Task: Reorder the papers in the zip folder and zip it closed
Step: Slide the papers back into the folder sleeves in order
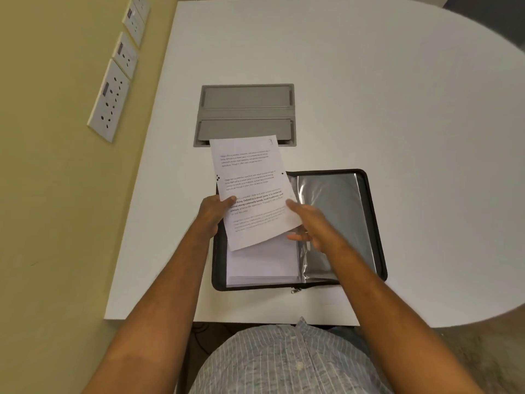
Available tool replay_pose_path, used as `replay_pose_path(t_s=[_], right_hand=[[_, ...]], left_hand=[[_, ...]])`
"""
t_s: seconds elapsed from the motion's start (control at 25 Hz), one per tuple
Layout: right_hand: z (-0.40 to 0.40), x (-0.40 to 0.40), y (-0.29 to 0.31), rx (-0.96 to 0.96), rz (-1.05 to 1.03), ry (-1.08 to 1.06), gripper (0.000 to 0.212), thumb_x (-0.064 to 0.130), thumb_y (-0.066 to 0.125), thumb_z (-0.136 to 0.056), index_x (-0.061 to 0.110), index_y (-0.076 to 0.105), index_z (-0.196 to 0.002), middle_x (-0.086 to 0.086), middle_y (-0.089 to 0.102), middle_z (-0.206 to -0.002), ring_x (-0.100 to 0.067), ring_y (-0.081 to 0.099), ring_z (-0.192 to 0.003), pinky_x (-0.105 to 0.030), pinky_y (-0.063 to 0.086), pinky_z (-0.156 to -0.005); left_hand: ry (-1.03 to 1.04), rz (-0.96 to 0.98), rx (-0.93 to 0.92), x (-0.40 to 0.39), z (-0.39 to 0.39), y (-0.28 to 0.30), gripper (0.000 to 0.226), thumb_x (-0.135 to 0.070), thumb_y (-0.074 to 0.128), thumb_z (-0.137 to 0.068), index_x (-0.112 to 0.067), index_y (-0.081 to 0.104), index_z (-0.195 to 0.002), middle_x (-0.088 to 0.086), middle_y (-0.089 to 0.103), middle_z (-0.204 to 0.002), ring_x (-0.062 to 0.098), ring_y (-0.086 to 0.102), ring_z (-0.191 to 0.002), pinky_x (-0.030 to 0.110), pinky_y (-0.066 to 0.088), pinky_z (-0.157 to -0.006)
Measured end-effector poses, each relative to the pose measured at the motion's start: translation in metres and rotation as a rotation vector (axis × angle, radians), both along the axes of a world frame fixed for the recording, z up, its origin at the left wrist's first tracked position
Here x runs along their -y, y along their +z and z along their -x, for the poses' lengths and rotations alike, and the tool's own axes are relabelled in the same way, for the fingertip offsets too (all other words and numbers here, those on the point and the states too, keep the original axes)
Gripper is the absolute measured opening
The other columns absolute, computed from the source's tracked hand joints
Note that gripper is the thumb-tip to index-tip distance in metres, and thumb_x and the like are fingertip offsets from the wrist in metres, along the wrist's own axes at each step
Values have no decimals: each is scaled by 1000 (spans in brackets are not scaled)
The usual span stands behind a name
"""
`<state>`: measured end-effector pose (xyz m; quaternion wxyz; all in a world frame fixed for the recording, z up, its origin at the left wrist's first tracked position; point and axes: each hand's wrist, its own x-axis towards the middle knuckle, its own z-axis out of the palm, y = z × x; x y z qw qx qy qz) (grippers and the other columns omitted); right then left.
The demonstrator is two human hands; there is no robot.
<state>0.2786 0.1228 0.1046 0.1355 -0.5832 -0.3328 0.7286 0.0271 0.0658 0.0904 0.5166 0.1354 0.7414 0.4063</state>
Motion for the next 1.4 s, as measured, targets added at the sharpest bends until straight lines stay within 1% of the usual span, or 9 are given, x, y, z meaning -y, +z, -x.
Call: replay_pose_path(t_s=[0.12, 0.32, 0.48, 0.64, 0.88, 0.96, 1.12, 1.28, 1.4], right_hand=[[16, 10, -27, 143, -106, 70, 29, 14, 61, -103, 11, 60, -132, -8, 67, -131, -22, 68, -106, -36, 65, -71], [4, 23, -56, 192, -195, -17, 34, 9, 54, -105, 15, 59, -138, -2, 67, -126, -18, 66, -106, -28, 63, -66], [-34, 27, -70, 240, -168, -126, 30, 9, 54, -106, 16, 60, -135, -1, 69, -118, -16, 68, -99, -24, 61, -64], [-68, 38, -83, 311, -126, -135, 30, 15, 58, -105, 18, 58, -135, -1, 69, -123, -18, 69, -103, -26, 63, -69], [-79, 51, -89, 264, -76, -178, 32, 16, 59, -105, 20, 58, -136, 3, 69, -122, -14, 69, -104, -27, 63, -70], [-78, 55, -87, 214, -64, -174, 31, 16, 59, -104, 24, 58, -134, 4, 70, -121, -14, 69, -105, -28, 63, -72], [-81, 63, -83, 117, -45, -189, 29, 15, 59, -105, 24, 59, -133, 5, 71, -120, -14, 72, -102, -26, 62, -71], [-90, 72, -93, 189, -176, -175, 23, 27, 62, -103, 22, 61, -125, 2, 71, -120, -16, 71, -106, -27, 62, -77], [-109, 78, -116, 608, -452, -93, 39, 40, 67, -98, 24, 55, -131, 1, 59, -133, -22, 59, -123, -37, 57, -96]], left_hand=[[26, -14, 2, -1, 3, -13, 30, -24, 71, -97, -8, 69, -122, 7, 73, -116, 16, 72, -89, 25, 57, -71], [85, 90, -148, -3, 8, -50, 34, -45, 60, -100, -13, 67, -91, 2, 69, -95, 21, 63, -88, 31, 53, -80], [7, 142, -420, -1, 8, -84, 22, -20, 67, -95, -9, 69, -114, 9, 66, -113, 24, 63, -99, 36, 54, -90], [-160, 222, -583, -1, 4, -105, 42, -21, 78, -84, -9, 61, -121, 8, 56, -110, 30, 62, -100, 41, 55, -87], [-331, 370, -839, 7, -19, -116, 54, -31, 72, -92, -17, 51, -139, 10, 37, -151, 33, 36, -137, 51, 35, -108], [-263, 234, -723, 9, -38, -105, 44, -43, 63, -98, -17, 57, -132, 8, 55, -136, 29, 53, -124, 47, 44, -102], [-194, 162, 103, 12, -70, -79, 41, -53, 57, -99, -17, 67, -115, 4, 77, -106, 23, 75, -92, 40, 61, -83], [-219, 155, 100, 24, -93, -90, 24, -25, 61, -102, -14, 68, -122, 8, 74, -119, 24, 72, -102, 40, 59, -89], [-154, 132, 80, 26, -98, -96, 21, -23, 59, -103, -15, 68, -121, 7, 74, -115, 25, 72, -100, 38, 59, -87]])
